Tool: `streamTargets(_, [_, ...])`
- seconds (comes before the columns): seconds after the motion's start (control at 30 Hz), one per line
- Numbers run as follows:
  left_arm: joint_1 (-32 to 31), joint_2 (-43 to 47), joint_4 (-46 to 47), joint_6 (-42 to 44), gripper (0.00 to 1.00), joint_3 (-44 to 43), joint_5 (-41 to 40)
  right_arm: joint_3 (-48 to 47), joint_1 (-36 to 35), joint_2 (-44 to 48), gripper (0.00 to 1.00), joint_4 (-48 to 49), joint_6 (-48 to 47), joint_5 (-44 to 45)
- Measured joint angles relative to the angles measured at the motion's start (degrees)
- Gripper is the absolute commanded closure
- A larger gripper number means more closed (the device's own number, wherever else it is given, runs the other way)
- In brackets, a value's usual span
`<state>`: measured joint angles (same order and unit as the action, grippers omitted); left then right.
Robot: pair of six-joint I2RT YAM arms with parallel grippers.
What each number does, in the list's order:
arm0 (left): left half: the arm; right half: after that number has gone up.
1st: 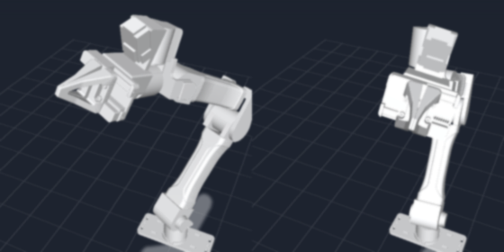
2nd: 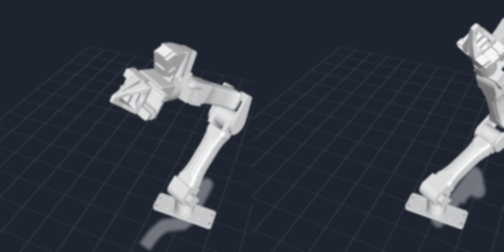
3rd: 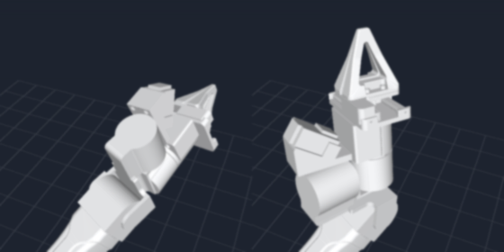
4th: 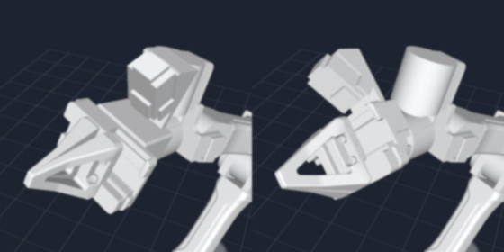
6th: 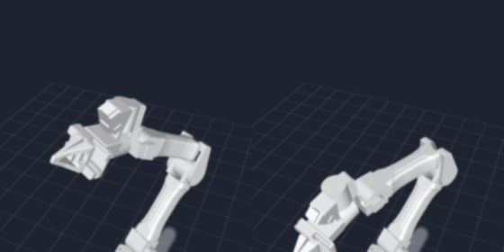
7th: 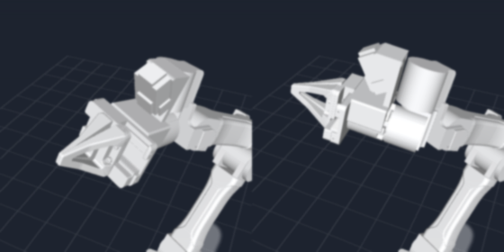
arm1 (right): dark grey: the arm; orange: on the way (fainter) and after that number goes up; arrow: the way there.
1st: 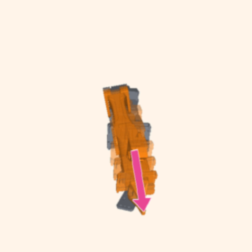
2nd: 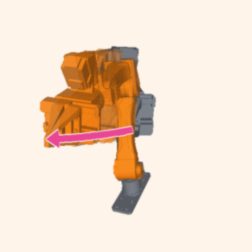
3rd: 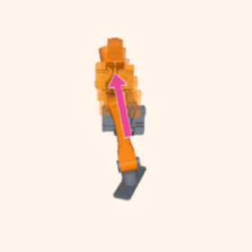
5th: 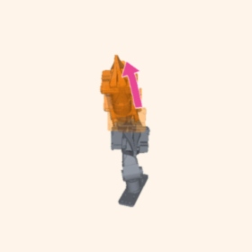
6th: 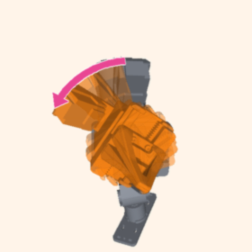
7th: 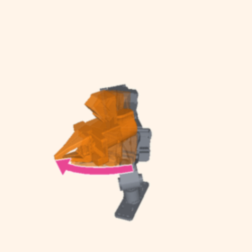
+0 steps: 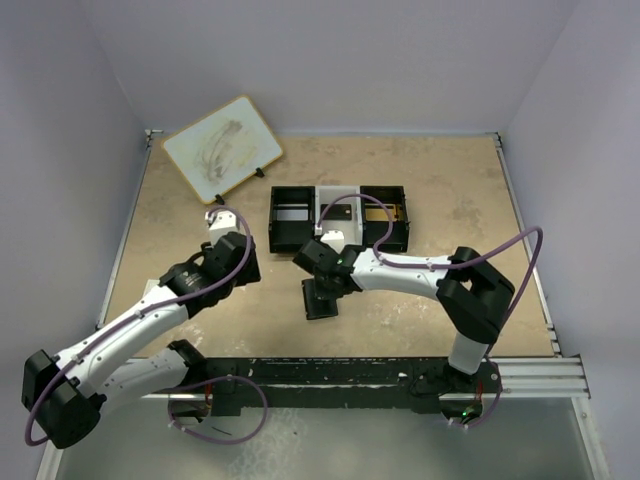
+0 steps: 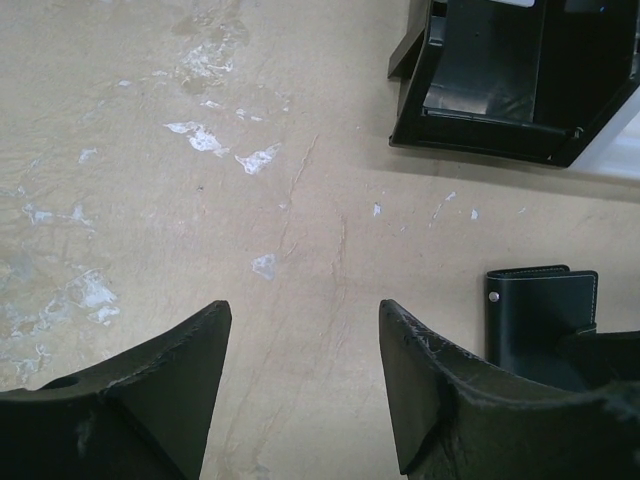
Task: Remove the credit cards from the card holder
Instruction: Open the card holder at the center of the board.
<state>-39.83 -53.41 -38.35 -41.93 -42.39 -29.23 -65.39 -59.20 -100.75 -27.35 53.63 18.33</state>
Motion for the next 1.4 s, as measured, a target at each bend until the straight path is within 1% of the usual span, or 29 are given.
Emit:
streamTargets(0.03, [0.0,-0.5,0.0,0.0,0.42,0.0,0.0,0.0,0.0,0.0,0.96,0.1,-0.1,-0.1])
streamTargets(0.27, [0.0,-1.7,0.1,0.0,0.41,0.0,0.0,1.7,1.3,1.3,0.97,2.5,-2.1,-2.8])
streamTargets(0.4, [0.0,-2.5,0.5,0.0,0.36,0.1,0.5,4.7,2.3,3.8,0.93,6.3,-2.8,-5.4])
streamTargets(0.53, [0.0,-3.5,4.0,-0.2,0.33,1.4,4.3,11.1,4.2,10.6,0.92,11.8,-2.3,-9.8])
streamTargets(0.63, [0.0,-5.0,7.1,-1.0,0.32,3.0,8.6,16.3,7.6,15.9,0.91,16.3,-1.5,-13.6])
streamTargets(0.73, [0.0,-7.8,10.6,-2.5,0.32,3.8,13.1,21.7,12.5,20.0,0.87,20.5,-1.2,-17.2])
streamTargets(0.83, [-0.1,-11.6,14.4,-3.7,0.32,3.8,16.5,24.6,15.5,22.3,0.84,21.7,-1.3,-18.6])
streamTargets(0.97, [-1.4,-17.7,18.2,-5.0,0.32,3.4,19.3,25.6,16.5,23.6,0.80,22.4,-2.0,-19.6])
streamTargets(1.07, [-3.1,-21.4,19.1,-5.5,0.32,2.4,20.3,25.8,17.4,23.5,0.79,23.2,-3.0,-20.1])
streamTargets(1.17, [-4.8,-24.0,19.9,-5.6,0.32,0.9,20.7,25.9,18.9,22.8,0.77,23.1,-3.7,-20.4])
streamTargets(1.2, [-5.4,-24.7,20.0,-5.6,0.32,0.3,20.7,26.0,19.4,22.6,0.74,23.0,-4.0,-20.4])
streamTargets(1.27, [-6.5,-25.9,20.4,-5.6,0.32,-1.0,20.7,26.2,20.1,22.1,0.66,22.8,-4.6,-20.4])
streamTargets(1.33, [-7.3,-26.7,20.8,-5.6,0.32,-1.9,20.7,26.2,20.3,22.0,0.62,22.5,-5.1,-20.5])
streamTargets(1.4, [-8.1,-27.3,21.4,-5.8,0.32,-2.4,20.7,26.2,20.3,22.0,0.55,22.4,-5.8,-20.7])
